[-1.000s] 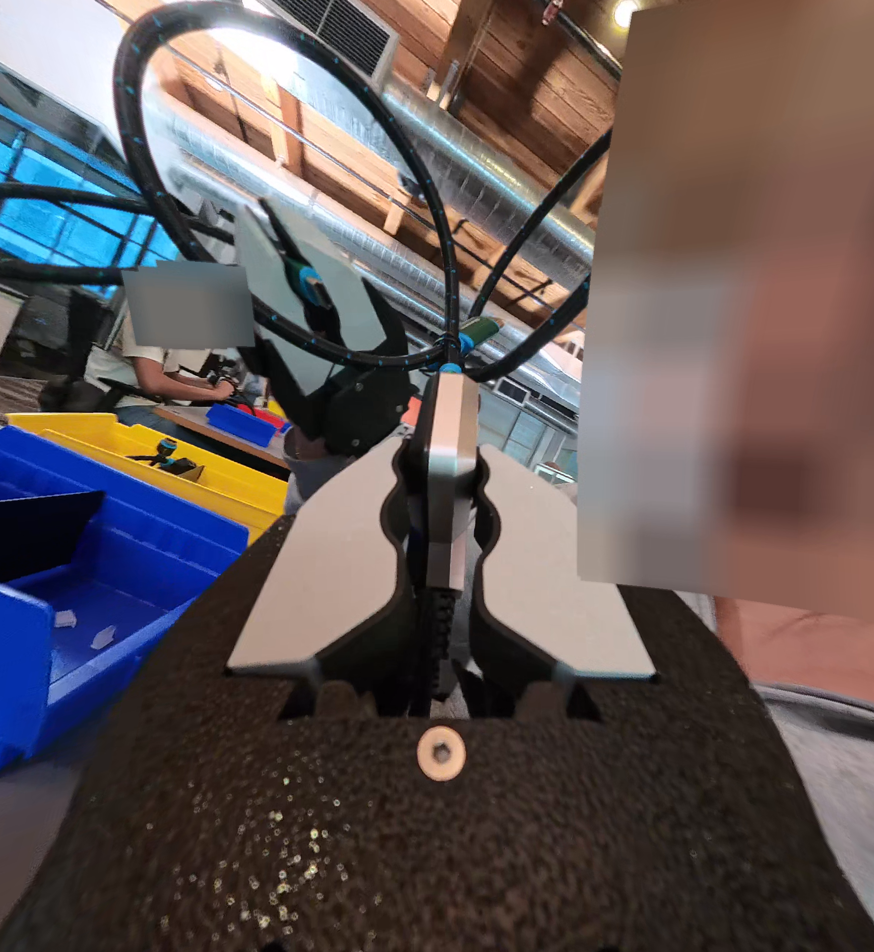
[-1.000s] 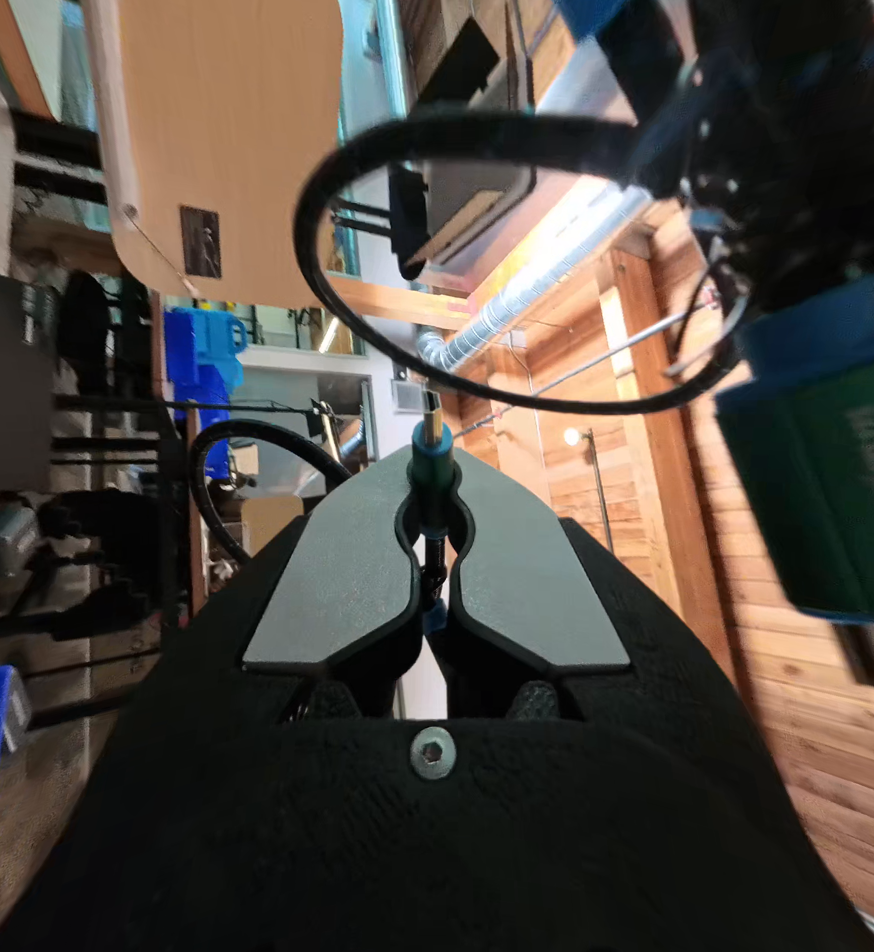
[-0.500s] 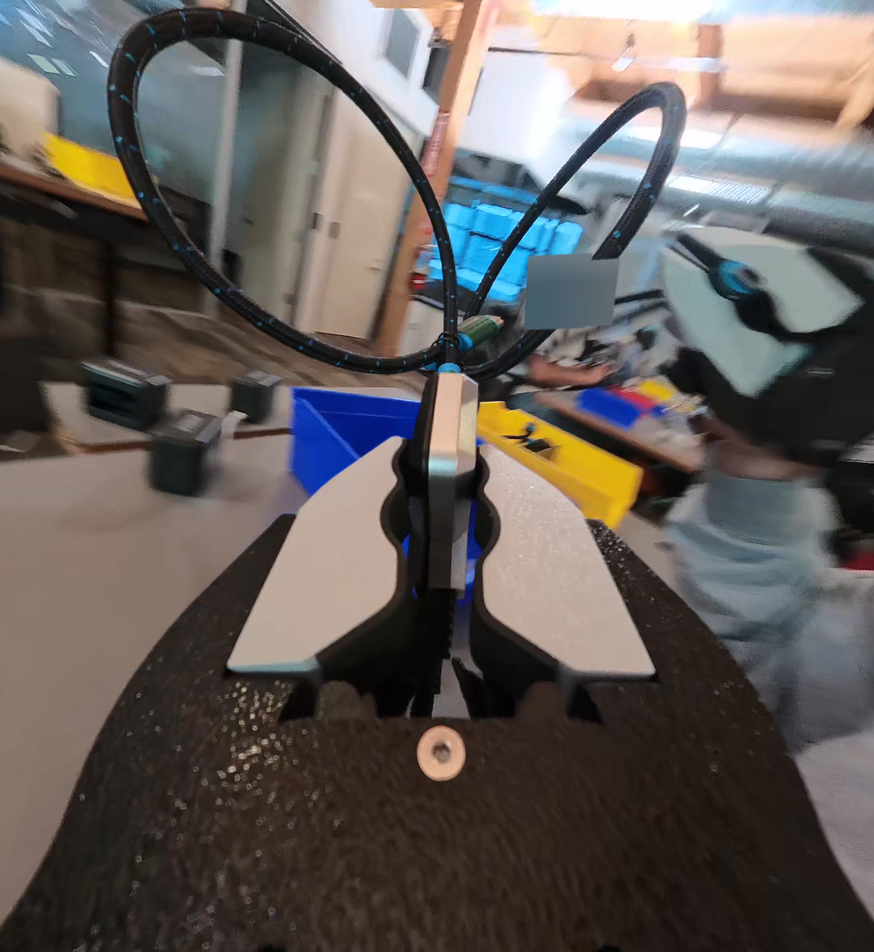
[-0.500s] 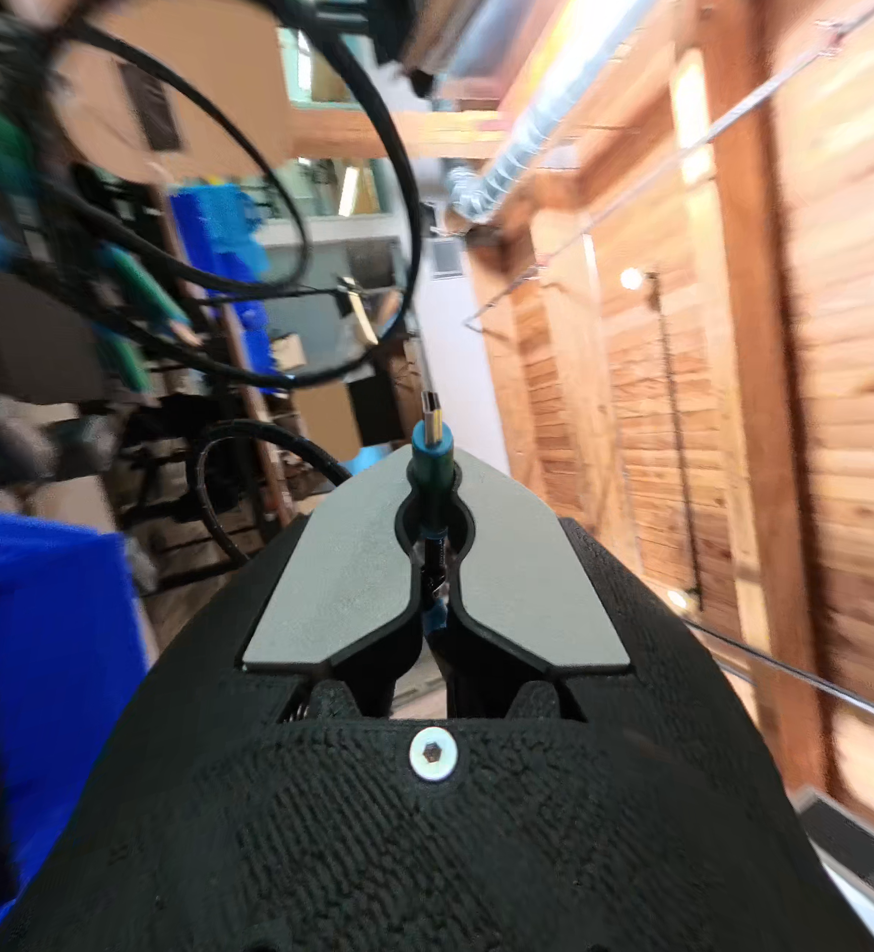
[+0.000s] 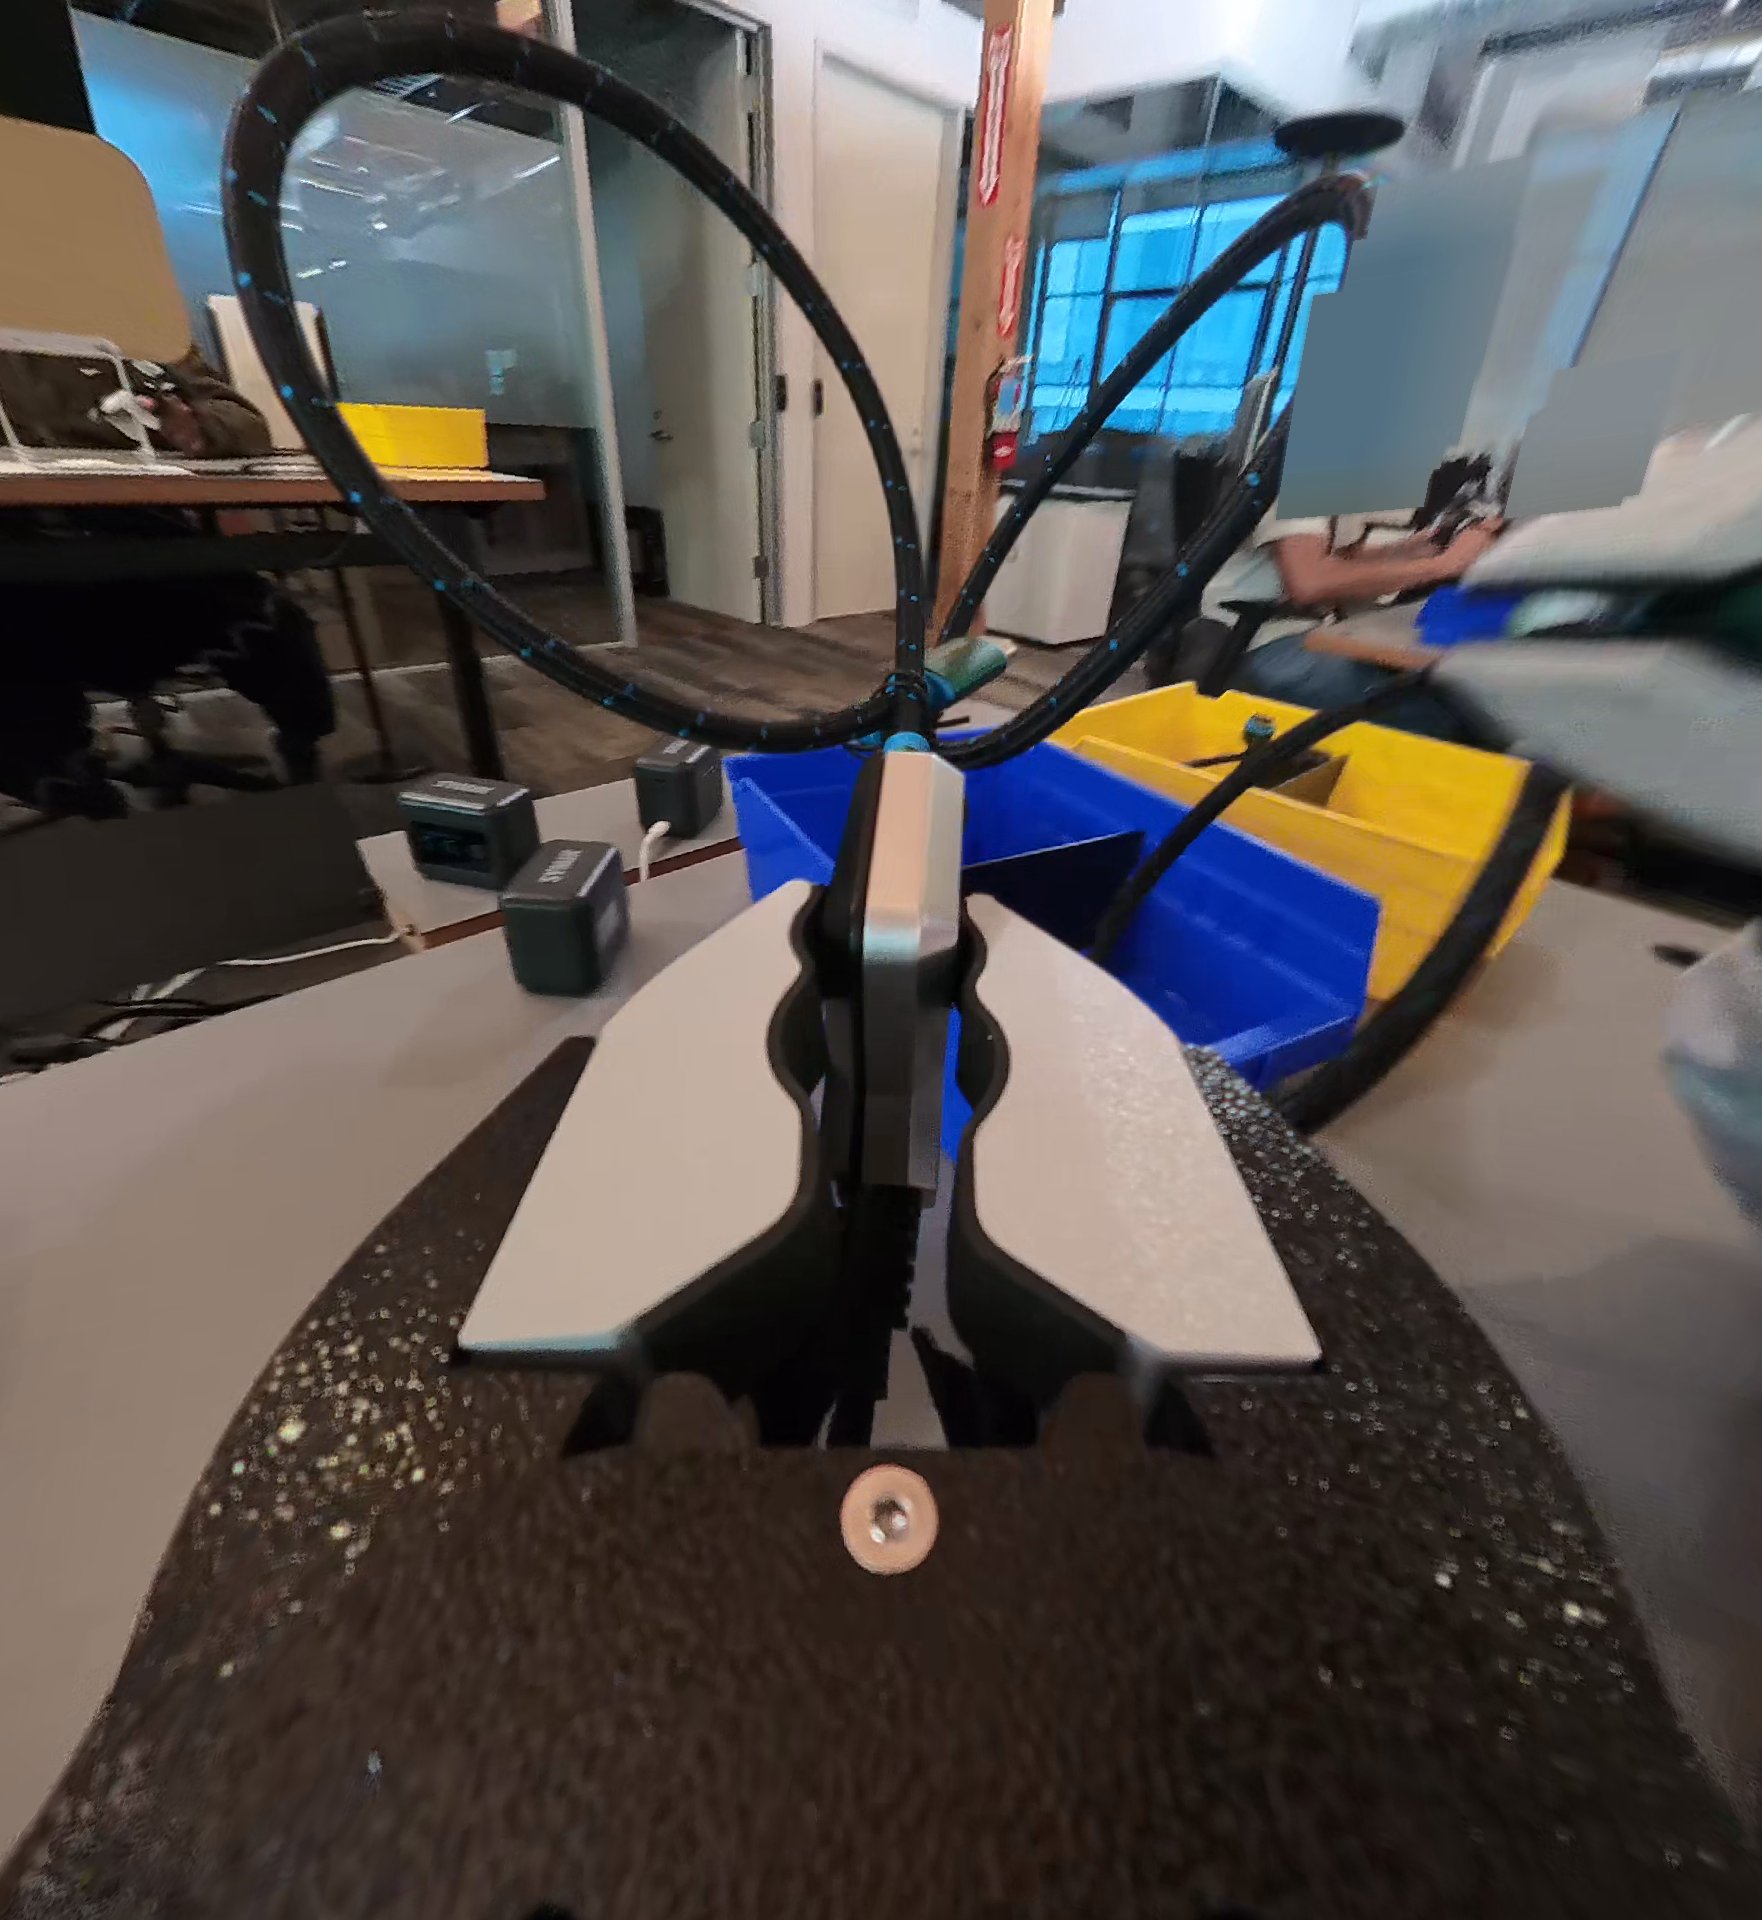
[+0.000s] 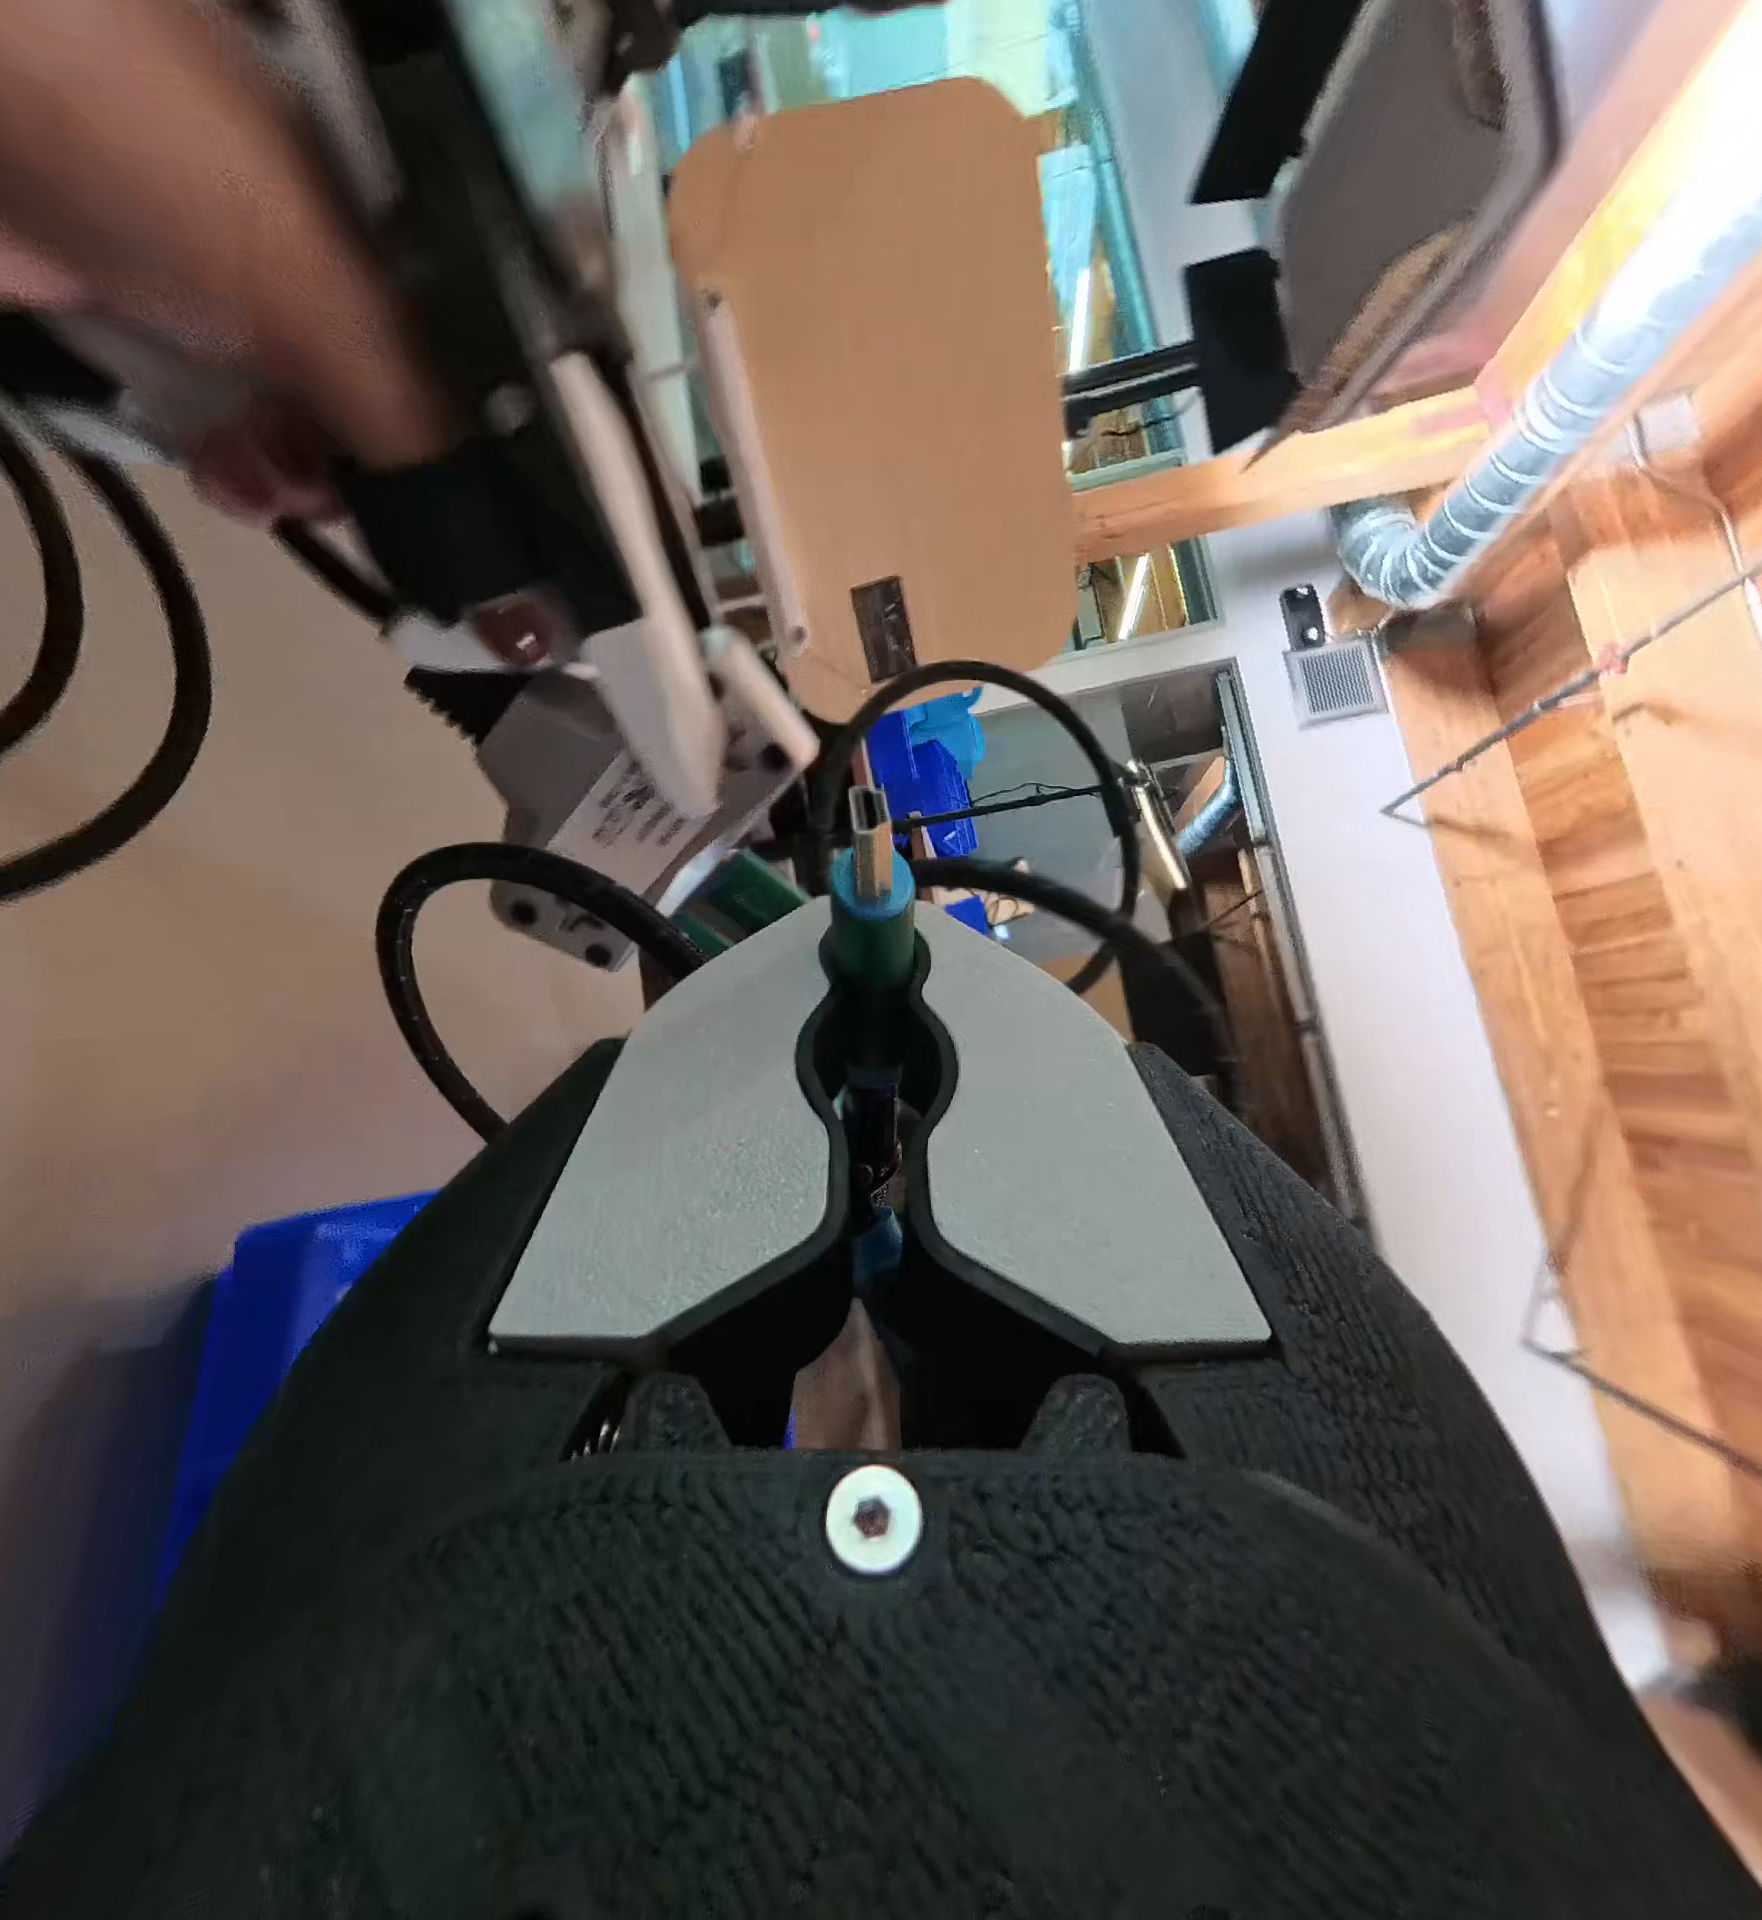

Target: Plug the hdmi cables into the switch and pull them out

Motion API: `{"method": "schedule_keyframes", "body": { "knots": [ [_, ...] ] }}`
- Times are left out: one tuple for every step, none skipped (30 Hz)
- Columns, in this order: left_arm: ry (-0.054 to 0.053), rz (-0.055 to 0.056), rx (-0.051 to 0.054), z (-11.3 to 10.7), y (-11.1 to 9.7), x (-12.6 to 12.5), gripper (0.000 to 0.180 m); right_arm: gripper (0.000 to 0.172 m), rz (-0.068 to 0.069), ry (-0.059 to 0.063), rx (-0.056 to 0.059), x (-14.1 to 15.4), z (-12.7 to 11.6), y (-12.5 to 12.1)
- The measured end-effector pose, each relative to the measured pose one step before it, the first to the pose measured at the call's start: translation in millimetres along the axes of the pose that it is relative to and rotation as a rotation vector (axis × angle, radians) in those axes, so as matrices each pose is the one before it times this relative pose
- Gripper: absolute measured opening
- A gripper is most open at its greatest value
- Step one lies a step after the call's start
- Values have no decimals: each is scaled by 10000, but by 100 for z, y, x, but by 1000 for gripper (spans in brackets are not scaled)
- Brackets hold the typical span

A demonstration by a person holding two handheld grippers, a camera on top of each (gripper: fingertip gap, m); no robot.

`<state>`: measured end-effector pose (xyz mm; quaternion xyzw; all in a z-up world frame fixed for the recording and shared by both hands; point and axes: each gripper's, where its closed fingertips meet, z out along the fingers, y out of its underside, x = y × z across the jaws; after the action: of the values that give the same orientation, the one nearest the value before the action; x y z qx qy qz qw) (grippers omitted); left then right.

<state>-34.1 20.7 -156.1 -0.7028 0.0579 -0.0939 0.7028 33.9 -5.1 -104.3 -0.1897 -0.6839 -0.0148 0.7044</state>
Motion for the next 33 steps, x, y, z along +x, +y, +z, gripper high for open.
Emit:
{"method": "schedule_keyframes", "body": {
  "knots": [
    [-167,250,-154,39,167,-162,21,5,651,124,188,1044,-579,-250],
    [-203,307,-183,60,184,-208,21,5,703,176,210,1238,-650,-322],
    [-200,301,-223,110,262,-233,21,4,715,196,223,1334,-698,-373],
    [-160,227,-220,148,298,-208,21,4,672,256,223,1411,-680,-444],
    [-113,149,-193,200,297,-158,21,5,629,373,256,1495,-586,-484],
    [-66,119,-186,205,292,-79,21,5,591,337,280,1321,-375,-464],
    [-37,112,-153,243,239,-6,21,5,599,267,280,1059,-75,-325],
    [-26,143,-201,274,258,47,21,5,570,288,307,866,195,-206],
    [-56,187,-203,283,258,58,21,5,357,319,299,688,420,-44],
    [-27,178,-222,316,262,99,21,5,54,406,278,589,550,128],
    [26,112,-195,320,224,168,21,5,-128,538,267,582,614,237],
    [103,68,-173,311,199,241,21,5,-368,435,241,247,692,365],
    [136,30,-164,295,177,289,21,5,-651,290,171,-195,727,506],
    [174,-42,-120,214,120,317,21,6,-851,240,51,-473,718,659],
    [215,-106,-55,108,24,326,21,5,-1086,58,94,-946,631,591],
    [207,-112,7,5,-89,302,21,6,-1207,-92,96,-1340,508,484],
    [196,-160,105,-86,-195,241,21,5,-1205,-189,30,-1524,388,426],
    [301,-306,145,-157,-262,275,21,5,-1166,-277,160,-1583,241,129],
    [344,-422,114,-156,-173,206,20,4,-1038,-148,214,-1250,104,-55],
    [274,-320,31,-91,37,58,20,5,-892,-123,139,-928,75,-32],
    [360,-470,103,-87,23,174,20,5,-723,-186,156,-757,59,-66],
    [251,-350,2,-39,241,18,20,5,-486,-126,136,-424,31,-63],
    [315,-328,67,-32,212,147,20,5,-245,-152,91,-211,0,-46],
    [367,-410,83,-31,180,226,20,5,-149,-115,113,-52,-38,-88],
    [368,-415,90,-15,166,238,20,5,-212,17,45,117,-59,-1],
    [334,-317,71,-6,166,242,20,5,-282,-68,-14,-15,-23,92],
    [284,-285,72,12,157,212,20,5,-323,-191,-2,-276,-11,80],
    [242,-211,20,23,202,178,20,5,-331,-231,25,-370,-36,26],
    [201,-181,25,26,165,149,20,5,-314,-248,88,-430,-62,-51],
    [179,-167,21,16,137,140,20,5,-309,-314,167,-523,-107,-165],
    [194,-175,24,-12,115,148,20,4,-273,-221,92,-392,-97,-83],
    [225,-241,57,-19,56,176,20,5,-249,-134,-13,-250,-90,21],
    [274,-276,100,-36,-6,236,20,5,-306,-107,-3,-197,-124,-3]
  ]
}}
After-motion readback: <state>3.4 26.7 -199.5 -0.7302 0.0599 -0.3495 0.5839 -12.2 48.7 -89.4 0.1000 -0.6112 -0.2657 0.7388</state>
